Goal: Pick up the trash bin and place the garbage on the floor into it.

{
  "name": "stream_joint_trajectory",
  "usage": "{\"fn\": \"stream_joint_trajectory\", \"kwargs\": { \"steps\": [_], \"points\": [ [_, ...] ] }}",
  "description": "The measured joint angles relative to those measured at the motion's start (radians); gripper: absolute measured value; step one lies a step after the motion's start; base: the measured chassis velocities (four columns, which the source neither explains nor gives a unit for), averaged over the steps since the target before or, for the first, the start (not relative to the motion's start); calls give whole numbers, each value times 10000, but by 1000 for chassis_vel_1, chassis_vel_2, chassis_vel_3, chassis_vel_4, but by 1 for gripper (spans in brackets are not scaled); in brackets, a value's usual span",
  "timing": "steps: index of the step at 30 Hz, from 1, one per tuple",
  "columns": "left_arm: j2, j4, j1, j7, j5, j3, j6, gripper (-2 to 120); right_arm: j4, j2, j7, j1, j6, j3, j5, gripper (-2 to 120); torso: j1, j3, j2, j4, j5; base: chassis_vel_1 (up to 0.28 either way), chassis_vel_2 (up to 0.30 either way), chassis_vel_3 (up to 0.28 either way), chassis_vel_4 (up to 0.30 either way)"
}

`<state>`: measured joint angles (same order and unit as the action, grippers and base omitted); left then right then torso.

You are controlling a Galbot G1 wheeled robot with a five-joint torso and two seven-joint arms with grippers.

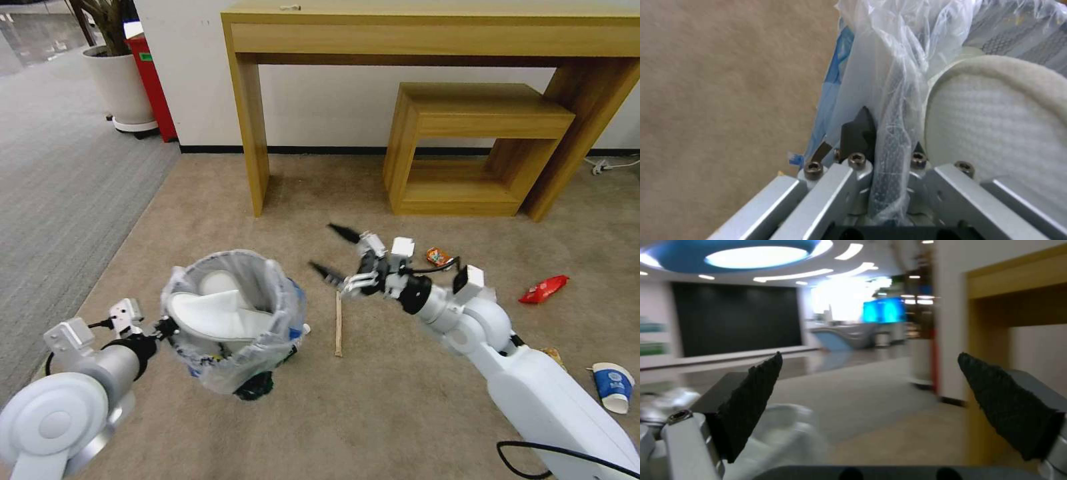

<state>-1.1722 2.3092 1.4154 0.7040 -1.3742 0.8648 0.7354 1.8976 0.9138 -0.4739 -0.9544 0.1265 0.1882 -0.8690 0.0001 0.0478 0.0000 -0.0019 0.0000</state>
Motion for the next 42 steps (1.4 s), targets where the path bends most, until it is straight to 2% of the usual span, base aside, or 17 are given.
{"fn": "stream_joint_trajectory", "kwargs": {
  "steps": [1,4,5,8,12,14,15,16,17,19,23,32,42],
  "points": [
    [0,0,0,0,0,0,0,1,0,0,0,0,0,0,0,100,0,0,0,0,0,0,0,0,0],
    [200,-97,28,279,6,454,0,1,335,-49,1200,-1274,104,1470,784,100,1,0,0,0,0,0,0,0,0],
    [200,-97,28,279,6,454,0,1,335,-49,1200,-1274,104,1470,784,100,1,0,0,0,0,0,0,0,0],
    [265,-191,127,228,237,1209,1,1,548,328,2211,-2479,403,2839,1734,100,0,-1,0,-2,2,0,0,0,0],
    [264,-308,147,17,499,1789,0,1,691,695,2863,-3049,530,3431,2198,100,0,0,0,-3,0,0,0,0,0],
    [241,-419,191,-140,503,2520,0,1,938,1509,3434,-3736,686,4122,2747,100,0,-1,0,0,-3,0,0,0,0],
    [216,-442,218,-161,465,2746,0,1,994,1875,3486,-3941,781,4332,2951,100,0,-2,0,0,-1,0,0,0,0],
    [216,-442,218,-161,465,2746,0,1,994,1875,3486,-3941,781,4332,2951,100,0,-2,0,0,-1,0,0,0,0],
    [161,-469,252,-184,428,2992,0,1,1067,2403,3493,-4201,897,4547,3177,100,0,-1,0,-1,0,0,0,0,0],
    [73,-515,317,-195,386,3256,0,1,1125,3003,3489,-4484,1021,4693,3393,100,0,-2,1,-2,-3,0,0,0,0],
    [-42,-519,432,-210,275,3503,0,1,1099,3542,3442,-4672,1223,4679,3738,100,0,-1,0,0,-4,0,0,0,0],
    [-60,-345,576,-274,31,3830,0,1,1082,4003,3147,-4614,1396,4349,4014,100,0,0,0,0,-2,0,0,0,0],
    [-148,-212,630,-330,46,3738,0,1,1127,4077,3069,-4647,1522,4196,3944,100,0,0,0,0,-2,0,0,0,0]
  ]
}}
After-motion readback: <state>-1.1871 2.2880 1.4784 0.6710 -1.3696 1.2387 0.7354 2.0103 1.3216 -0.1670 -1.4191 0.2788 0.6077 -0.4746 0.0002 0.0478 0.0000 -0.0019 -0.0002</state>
